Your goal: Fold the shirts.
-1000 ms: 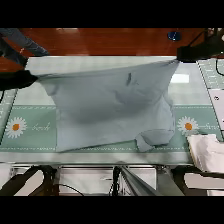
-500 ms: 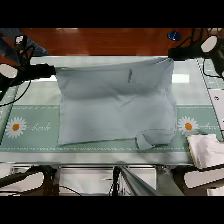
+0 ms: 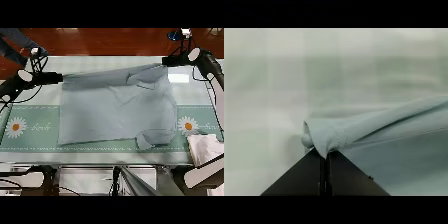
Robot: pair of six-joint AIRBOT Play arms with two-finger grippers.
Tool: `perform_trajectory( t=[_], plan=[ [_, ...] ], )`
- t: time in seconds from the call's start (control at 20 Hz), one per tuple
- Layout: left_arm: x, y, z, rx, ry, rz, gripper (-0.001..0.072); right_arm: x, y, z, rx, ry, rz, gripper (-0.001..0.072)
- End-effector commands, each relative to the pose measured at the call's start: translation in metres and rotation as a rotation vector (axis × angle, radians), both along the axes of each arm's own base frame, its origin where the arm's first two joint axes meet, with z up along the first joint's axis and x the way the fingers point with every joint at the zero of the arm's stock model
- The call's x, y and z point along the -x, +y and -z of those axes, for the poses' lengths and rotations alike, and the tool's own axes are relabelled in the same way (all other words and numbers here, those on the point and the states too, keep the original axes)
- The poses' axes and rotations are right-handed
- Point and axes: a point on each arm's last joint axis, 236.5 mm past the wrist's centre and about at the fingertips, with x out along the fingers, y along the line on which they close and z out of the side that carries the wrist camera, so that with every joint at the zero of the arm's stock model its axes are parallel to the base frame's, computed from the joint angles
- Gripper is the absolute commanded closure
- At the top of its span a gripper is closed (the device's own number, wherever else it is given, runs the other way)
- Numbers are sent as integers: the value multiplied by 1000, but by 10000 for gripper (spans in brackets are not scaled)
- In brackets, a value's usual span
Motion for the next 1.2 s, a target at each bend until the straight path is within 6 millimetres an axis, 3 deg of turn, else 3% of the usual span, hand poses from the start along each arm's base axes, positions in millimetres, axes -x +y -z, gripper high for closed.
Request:
perform_trajectory(
  t=[0.0, 0.15, 0.25, 0.35, 0.65, 0.8, 1.0, 1.1, 1.15],
  plan=[
    [5, -2, 5, 5, 29, 16, 685, 4, 1, 3, 5, 22, -11, 690],
    [5, 13, -38, -49, -25, 35, 685, 17, 4, -34, 7, 9, -28, 690],
    [26, 10, -53, -4, 34, 45, 685, 56, 3, -30, 45, 162, -72, 690],
    [49, 4, -44, 66, 149, 22, 686, 88, 3, -11, 54, 317, -98, 690],
    [75, -2, 26, 92, 351, 34, 685, 127, 1, 60, 34, 518, -67, 690],
    [77, -6, 42, 123, 390, 20, 684, 121, 12, 60, -21, 498, -63, 690],
    [76, -11, 44, 140, 396, 20, 675, 118, 25, 59, -94, 491, -47, 681],
    [84, -14, 38, 154, 437, 47, 385, 122, 27, 55, -101, 502, -49, 469],
    [89, -12, 29, 159, 468, 67, 258, 127, 20, 46, -71, 514, -55, 438]
  ],
)
